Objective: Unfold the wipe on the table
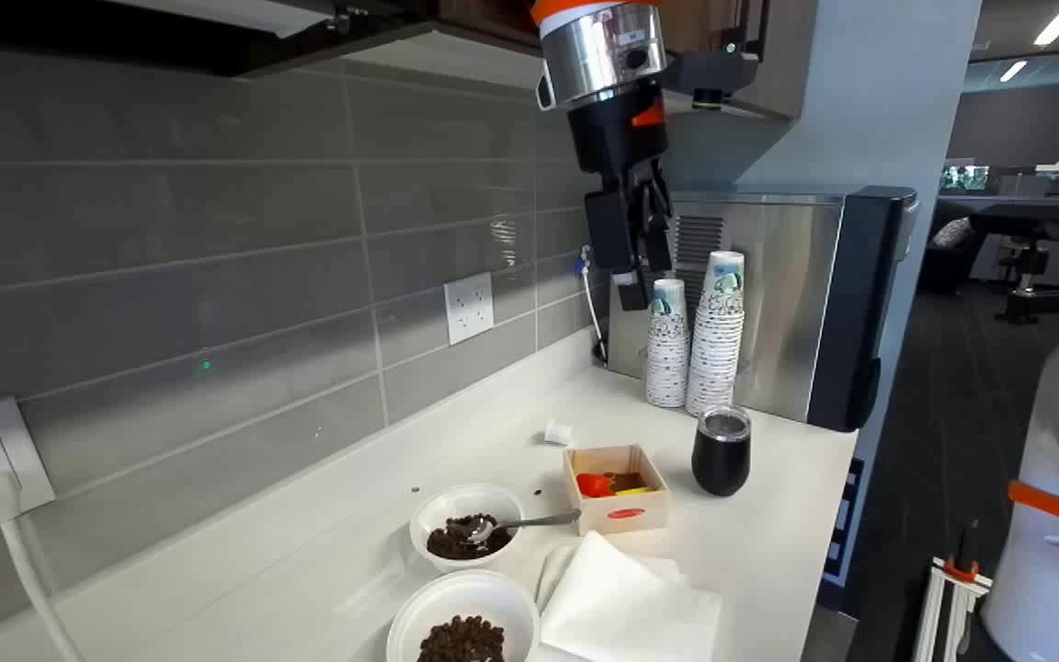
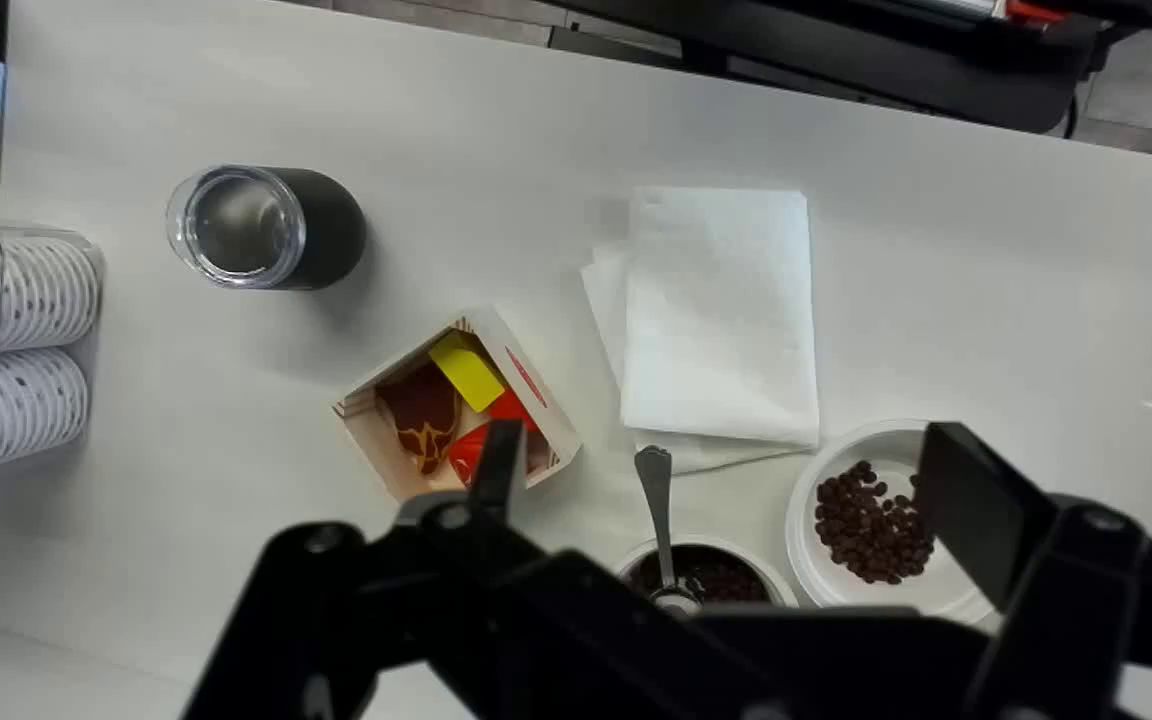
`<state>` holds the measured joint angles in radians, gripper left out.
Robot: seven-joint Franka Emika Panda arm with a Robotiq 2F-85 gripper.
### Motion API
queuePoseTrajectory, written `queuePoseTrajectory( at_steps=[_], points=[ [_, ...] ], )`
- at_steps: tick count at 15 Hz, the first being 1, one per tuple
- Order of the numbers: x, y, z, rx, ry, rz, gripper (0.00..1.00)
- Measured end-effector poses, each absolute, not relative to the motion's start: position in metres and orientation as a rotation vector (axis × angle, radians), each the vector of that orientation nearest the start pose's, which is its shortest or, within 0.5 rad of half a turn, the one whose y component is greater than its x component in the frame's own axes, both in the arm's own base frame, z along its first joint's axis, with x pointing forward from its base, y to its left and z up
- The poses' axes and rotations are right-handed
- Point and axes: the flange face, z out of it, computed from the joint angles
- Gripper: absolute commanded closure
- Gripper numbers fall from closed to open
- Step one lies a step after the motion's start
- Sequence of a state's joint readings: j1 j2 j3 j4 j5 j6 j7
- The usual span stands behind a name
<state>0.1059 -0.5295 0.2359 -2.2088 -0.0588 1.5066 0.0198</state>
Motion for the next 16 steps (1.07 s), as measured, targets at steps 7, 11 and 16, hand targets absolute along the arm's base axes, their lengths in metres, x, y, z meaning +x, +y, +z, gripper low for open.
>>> queuePoseTrajectory(
  at_steps=[7, 11, 16],
  points=[
    [0.349, 0.133, 0.56, -3.296, -0.47, 0.267, 0.0],
    [0.343, 0.122, 0.544, -3.217, -0.462, 0.333, 0.0],
    [0.337, 0.089, 0.514, -3.034, -0.414, 0.385, 0.0]
  ],
)
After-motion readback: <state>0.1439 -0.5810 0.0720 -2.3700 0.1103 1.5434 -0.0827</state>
